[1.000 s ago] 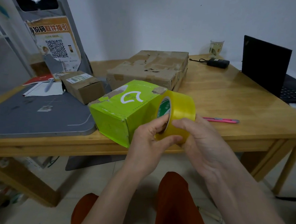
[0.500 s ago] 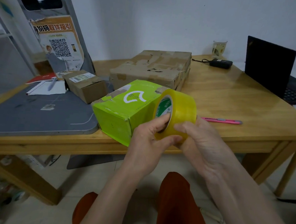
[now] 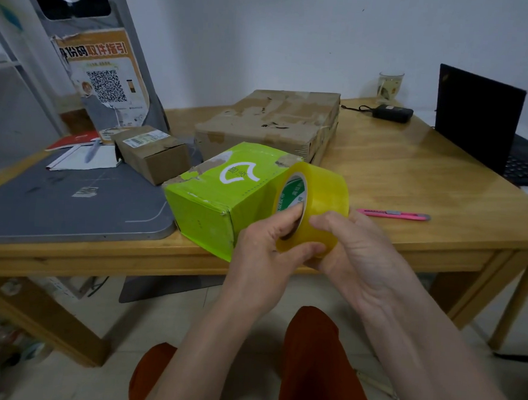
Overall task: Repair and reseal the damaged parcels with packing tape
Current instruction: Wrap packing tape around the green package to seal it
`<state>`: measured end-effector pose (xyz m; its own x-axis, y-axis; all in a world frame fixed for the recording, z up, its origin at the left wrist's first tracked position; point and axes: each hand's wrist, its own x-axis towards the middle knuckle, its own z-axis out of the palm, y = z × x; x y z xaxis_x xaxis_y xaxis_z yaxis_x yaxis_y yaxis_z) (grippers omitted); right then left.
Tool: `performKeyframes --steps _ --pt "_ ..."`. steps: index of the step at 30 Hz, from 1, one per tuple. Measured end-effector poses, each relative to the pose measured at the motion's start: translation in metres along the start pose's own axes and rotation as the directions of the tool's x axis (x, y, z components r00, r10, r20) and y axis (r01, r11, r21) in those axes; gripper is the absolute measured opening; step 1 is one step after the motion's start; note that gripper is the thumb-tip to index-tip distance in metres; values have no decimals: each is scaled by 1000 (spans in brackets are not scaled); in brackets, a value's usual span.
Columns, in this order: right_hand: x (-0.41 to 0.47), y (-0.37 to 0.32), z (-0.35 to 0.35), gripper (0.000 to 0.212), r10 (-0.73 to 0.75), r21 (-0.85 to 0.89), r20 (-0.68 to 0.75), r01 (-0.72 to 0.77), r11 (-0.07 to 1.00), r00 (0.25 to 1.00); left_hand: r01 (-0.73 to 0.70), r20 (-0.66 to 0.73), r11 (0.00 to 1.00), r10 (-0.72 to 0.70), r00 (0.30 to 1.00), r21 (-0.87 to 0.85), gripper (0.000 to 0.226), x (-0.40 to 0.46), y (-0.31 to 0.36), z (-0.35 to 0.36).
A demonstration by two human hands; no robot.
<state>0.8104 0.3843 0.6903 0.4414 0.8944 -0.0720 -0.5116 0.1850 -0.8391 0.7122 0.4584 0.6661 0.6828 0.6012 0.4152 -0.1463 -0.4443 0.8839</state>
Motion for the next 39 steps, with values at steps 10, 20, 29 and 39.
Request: performKeyframes --steps 10,20,29,39 --pt "0 0 -6 45 -1 50 82 -3 999 997 2 21 1000 -3 1000 15 51 0 2 1" --pt "-4 1 -5 45 -75 2 176 76 997 981 14 46 999 -12 999 -45 50 2 8 -7" --pt "-3 1 -13 48 -42 -29 273 52 998 961 92 98 978 -75 992 -186 47 3 12 -14" --pt "-3 3 -5 37 -105 -210 160 138 968 981 165 111 959 -142 984 -232 45 3 8 -14"
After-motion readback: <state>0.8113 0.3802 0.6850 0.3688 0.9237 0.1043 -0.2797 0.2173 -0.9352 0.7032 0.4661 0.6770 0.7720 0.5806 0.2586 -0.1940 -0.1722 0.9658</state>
